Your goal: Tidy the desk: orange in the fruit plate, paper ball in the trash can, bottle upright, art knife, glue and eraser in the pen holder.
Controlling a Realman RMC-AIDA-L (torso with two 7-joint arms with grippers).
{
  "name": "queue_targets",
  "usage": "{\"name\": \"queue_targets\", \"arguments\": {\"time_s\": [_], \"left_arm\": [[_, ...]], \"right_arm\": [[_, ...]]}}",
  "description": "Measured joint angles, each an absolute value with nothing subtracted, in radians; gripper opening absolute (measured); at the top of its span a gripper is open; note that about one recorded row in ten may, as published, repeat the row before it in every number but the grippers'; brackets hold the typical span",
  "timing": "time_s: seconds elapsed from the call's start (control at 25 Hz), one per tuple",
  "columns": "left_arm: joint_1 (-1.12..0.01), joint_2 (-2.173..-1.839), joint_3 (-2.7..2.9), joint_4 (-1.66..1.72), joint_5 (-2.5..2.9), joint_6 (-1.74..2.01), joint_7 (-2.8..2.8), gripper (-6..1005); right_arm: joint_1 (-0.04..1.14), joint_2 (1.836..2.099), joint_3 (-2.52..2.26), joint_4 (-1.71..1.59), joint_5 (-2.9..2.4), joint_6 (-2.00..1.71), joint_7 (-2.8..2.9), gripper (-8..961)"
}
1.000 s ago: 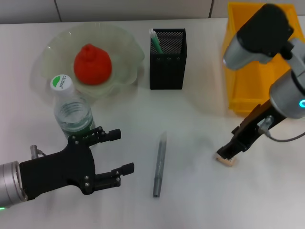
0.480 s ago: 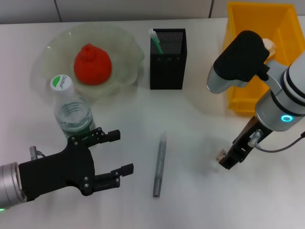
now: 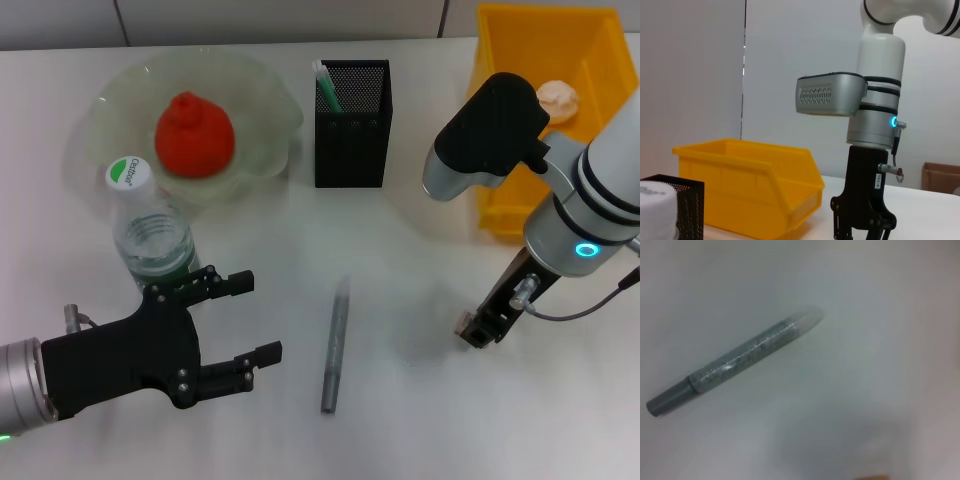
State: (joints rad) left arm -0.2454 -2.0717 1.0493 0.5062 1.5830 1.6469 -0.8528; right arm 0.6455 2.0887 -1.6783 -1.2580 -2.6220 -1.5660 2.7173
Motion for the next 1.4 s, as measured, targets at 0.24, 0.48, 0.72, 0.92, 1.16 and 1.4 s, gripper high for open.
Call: {"name": "queue_targets", "arguments": {"time_s": [0.24,0.48,0.72,0.92,1.16,1.4], "left_arm": [[-0.242,-2.072,1.049,0.506,1.583,1.65,-0.853,784],[-0.239,-2.072,1.049,0.506,1.583,1.651,-0.853,784],[-0.238,-2.072,1.049,0.506,1.583,1.651,-0.853,785],[-0.245,-2.072,1.049,0.506,1.583,1.651,-0.854,785],[-0.246,-2.072,1.049,0.506,1.583,1.65,-0.853,785],[-0.237,-2.071,1.047,0.506,1.582,1.65,-0.853,784]], "right_arm": [[0.658,2.089,-1.695,-1.225,-2.612,-1.548,2.717,341],[0.656,2.089,-1.698,-1.243,-2.601,-1.546,2.717,303],[0.643,2.089,-1.682,-1.345,-2.601,-1.557,2.735,275],[0.651,2.086,-1.545,-1.514,-2.609,-1.557,2.755,263],[0.731,2.081,-1.348,-1.464,-2.61,-1.411,2.722,265],[0.834,2.081,-1.3,-1.25,-2.603,-1.26,2.64,267]]}}
